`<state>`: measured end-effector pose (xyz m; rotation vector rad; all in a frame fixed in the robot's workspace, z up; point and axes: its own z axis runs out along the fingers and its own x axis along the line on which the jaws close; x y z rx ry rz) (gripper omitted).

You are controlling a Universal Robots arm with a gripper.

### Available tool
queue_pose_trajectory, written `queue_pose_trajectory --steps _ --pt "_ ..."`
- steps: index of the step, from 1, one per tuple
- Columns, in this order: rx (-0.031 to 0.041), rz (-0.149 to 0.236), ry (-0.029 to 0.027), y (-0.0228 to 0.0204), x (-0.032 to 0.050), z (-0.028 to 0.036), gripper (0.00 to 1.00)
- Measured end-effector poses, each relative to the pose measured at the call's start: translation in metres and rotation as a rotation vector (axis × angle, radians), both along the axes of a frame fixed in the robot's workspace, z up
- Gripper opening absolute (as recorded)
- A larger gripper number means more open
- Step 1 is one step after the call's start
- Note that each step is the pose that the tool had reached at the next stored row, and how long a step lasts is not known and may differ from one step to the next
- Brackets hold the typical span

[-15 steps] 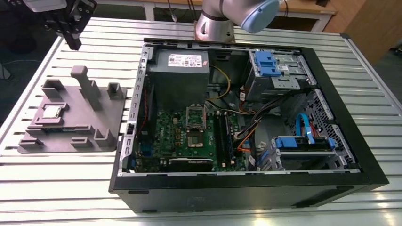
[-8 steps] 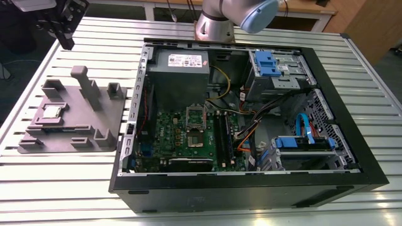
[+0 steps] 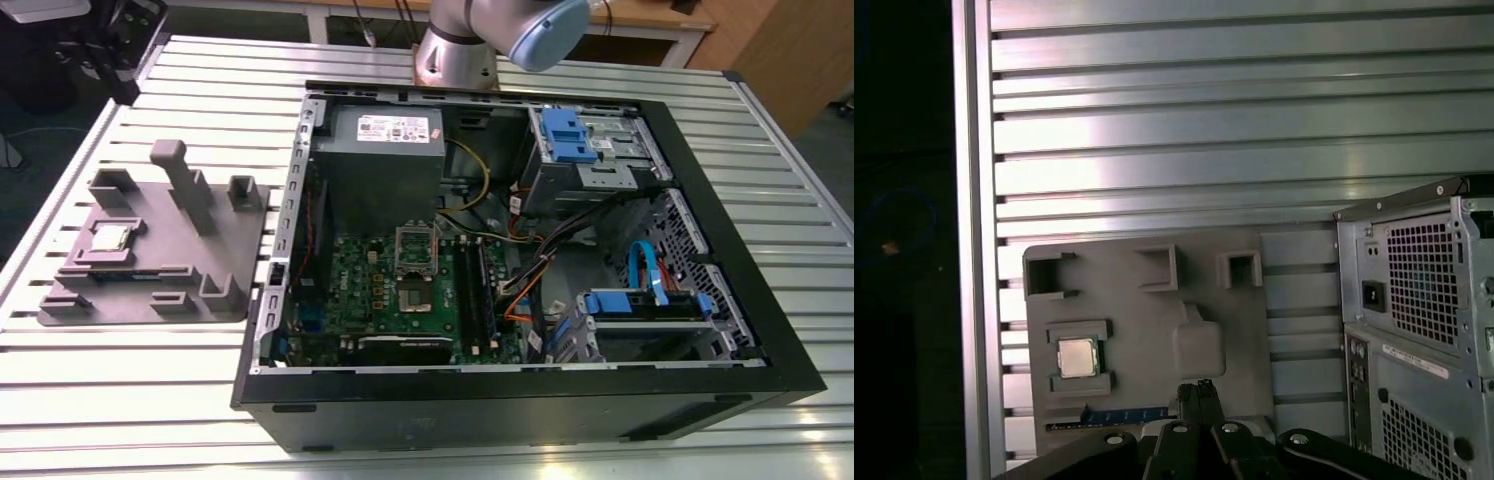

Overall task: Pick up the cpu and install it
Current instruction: 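Reach for the cpu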

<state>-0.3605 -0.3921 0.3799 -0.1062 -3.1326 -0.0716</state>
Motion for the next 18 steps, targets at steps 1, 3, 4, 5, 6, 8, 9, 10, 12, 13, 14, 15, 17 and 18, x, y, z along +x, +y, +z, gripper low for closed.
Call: queue_pose_trajectory --steps 1,3,4,5,6,8,9,10,12,13,14,15,17,18 --pt "0.0 0.0 -0.0001 0.0 -0.0018 -0.0001 0.11" --pt "0.0 0.0 0.0 0.0 -0.0051 -0.0001 0.11" --pt "0.0 0.0 0.0 0.0 -0.0067 -0.0001 0.11" --pt "0.0 0.0 0.0 0.0 -0.0083 -0.0002 0.11" --pt "0.0 0.0 0.0 0.0 -0.0098 -0.0002 0.11" --pt "0.0 0.0 -0.0001 0.0 -0.0129 -0.0003 0.11" --pt "0.0 0.0 0.0 0.0 -0.0142 -0.0003 0.11" --pt "0.0001 0.0 -0.0001 0.0 -0.0151 -0.0004 0.11" --pt "0.0001 0.0 -0.0001 0.0 -0.0151 -0.0003 0.11" --pt "0.0 0.0 -0.0001 0.0 -0.0151 -0.0003 0.11" --pt "0.0 0.0 -0.0001 0.0 -0.0151 -0.0003 0.11" --pt "0.0 0.0 0.0 0.0 -0.0152 -0.0003 0.11" --pt "0.0 0.0 0.0 0.0 -0.0159 -0.0003 0.11" --pt "0.0 0.0 -0.0001 0.0 -0.0165 -0.0004 0.11"
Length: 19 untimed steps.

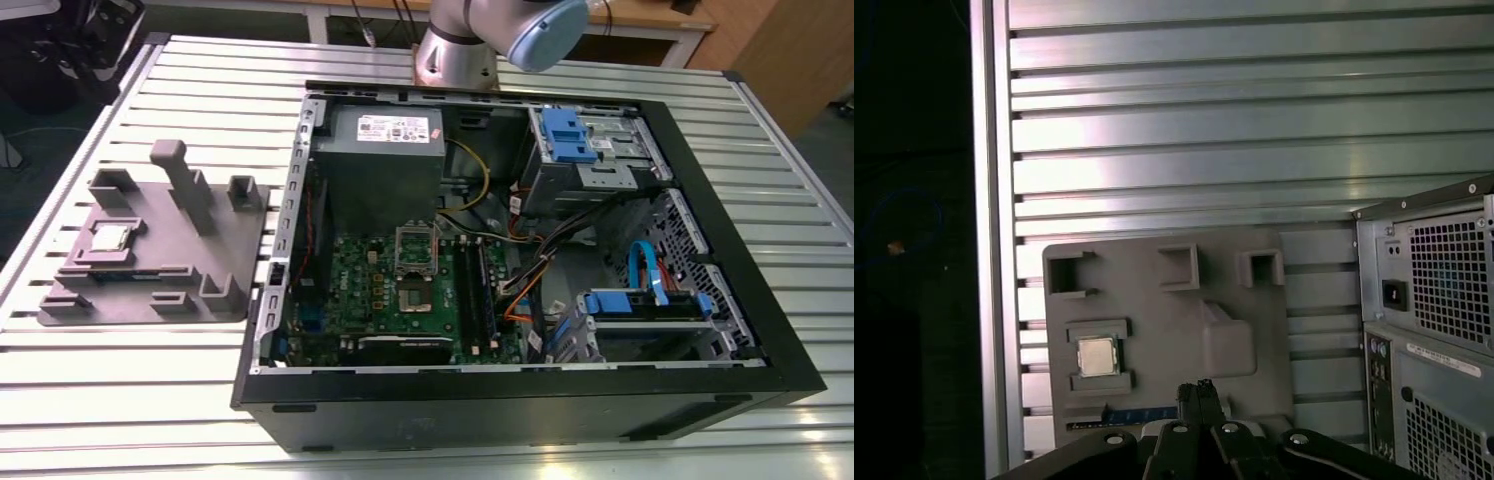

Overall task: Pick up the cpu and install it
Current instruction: 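Reach for the cpu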

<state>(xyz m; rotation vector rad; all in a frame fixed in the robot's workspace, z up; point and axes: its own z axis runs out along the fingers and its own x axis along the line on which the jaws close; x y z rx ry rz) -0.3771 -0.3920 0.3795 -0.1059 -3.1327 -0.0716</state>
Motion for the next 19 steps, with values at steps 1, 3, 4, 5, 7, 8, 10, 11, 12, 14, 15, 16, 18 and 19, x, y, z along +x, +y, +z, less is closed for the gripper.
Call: queue_pose_trajectory --steps 1,3,4,5,7,8,10,11,12,14,15,16,18,19 --pt "0.0 0.0 0.0 0.0 -0.0007 0.0 0.11" --pt "-0.0001 0.0 0.0001 0.0 -0.0025 0.0001 0.11" --pt "0.0 0.0 0.0 0.0 -0.0034 0.0 0.11" --pt "0.0 0.0 0.0 0.0 -0.0044 0.0 0.11" --pt "0.0 0.0 0.0 0.0 -0.0058 0.0 0.11" --pt "0.0 0.0 0.0 0.0 -0.0058 0.0 0.11" --pt "0.0 0.0 0.0 0.0 -0.0068 0.0 0.11" --pt "0.0 0.0 0.0001 0.0 -0.007 0.0 0.11" --pt "0.0 0.0 0.0001 0.0 -0.0072 0.0 0.11" --pt "0.0 0.0 0.0001 0.0 -0.0076 0.0 0.11" --pt "0.0 0.0 0.0 0.0 -0.0078 0.0 0.11" --pt "0.0 0.0 0.0 0.0 -0.0079 0.0 0.11" --pt "0.0 0.0 0.0 0.0 -0.0083 0.0 0.11" --pt "0.0 0.0 0.0001 0.0 -0.0086 0.0 0.11"
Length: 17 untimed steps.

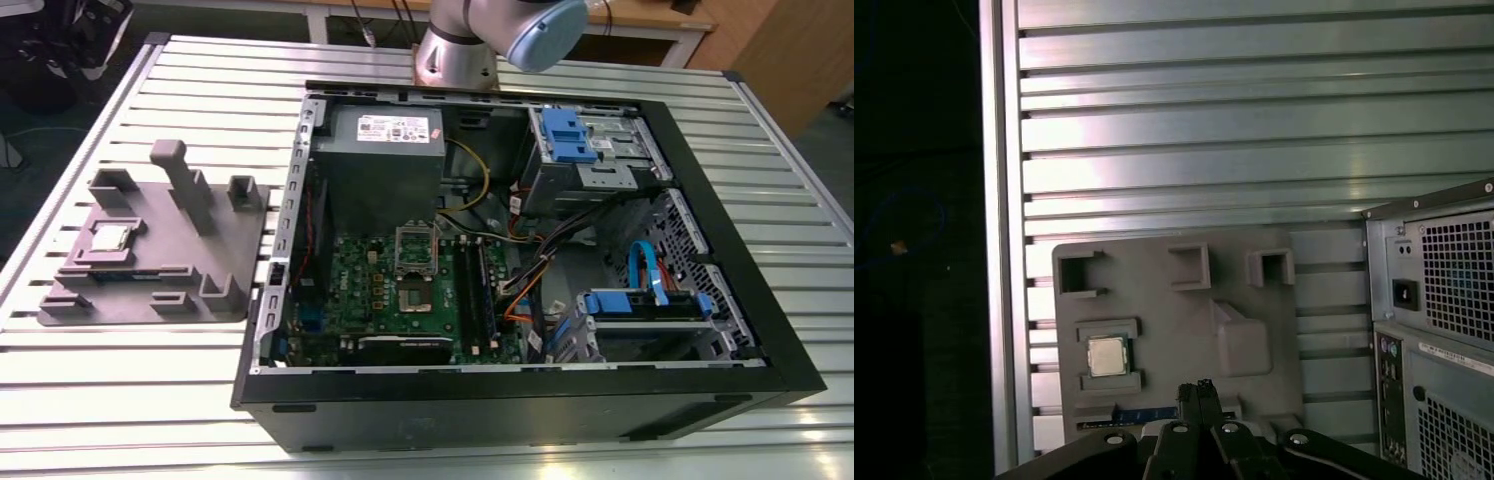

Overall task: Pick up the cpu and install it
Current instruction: 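Reach for the cpu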

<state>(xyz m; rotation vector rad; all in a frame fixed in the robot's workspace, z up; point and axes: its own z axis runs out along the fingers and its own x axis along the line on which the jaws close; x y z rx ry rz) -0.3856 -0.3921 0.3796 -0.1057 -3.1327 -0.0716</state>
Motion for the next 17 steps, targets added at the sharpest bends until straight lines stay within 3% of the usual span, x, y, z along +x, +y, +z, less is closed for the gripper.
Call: queue_pose_trajectory --steps 17 --pt "0.0 0.0 0.0 0.0 -0.0032 0.0 0.11"
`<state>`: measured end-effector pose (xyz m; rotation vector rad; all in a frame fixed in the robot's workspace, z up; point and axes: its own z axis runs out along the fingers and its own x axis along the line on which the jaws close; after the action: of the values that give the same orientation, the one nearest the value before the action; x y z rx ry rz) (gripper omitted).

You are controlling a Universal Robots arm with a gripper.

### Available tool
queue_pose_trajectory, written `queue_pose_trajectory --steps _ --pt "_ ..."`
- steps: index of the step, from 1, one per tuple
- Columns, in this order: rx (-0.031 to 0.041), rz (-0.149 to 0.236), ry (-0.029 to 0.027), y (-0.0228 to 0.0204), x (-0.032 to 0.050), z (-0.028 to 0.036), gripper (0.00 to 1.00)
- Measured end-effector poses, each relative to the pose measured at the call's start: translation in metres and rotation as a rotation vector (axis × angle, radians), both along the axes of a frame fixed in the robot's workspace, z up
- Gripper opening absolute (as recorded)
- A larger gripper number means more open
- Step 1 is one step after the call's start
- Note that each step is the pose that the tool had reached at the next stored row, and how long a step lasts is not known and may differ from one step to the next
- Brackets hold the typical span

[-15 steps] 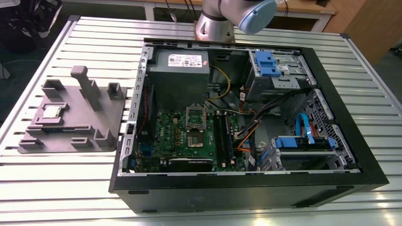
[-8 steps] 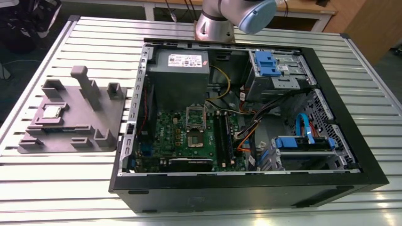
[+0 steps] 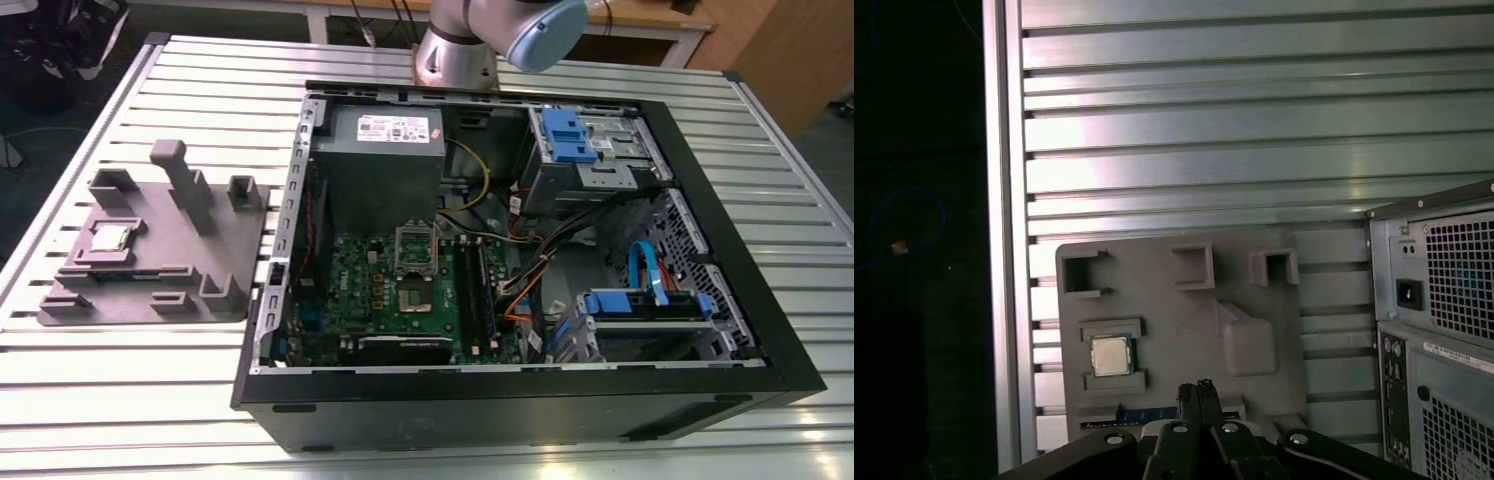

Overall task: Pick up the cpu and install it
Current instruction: 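Reach for the cpu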

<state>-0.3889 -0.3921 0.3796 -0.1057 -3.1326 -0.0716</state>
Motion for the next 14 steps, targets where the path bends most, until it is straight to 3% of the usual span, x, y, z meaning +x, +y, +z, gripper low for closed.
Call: queue_pose_trajectory --steps 14 --pt "0.0 0.0 0.0 0.0 -0.0034 0.0 0.11"
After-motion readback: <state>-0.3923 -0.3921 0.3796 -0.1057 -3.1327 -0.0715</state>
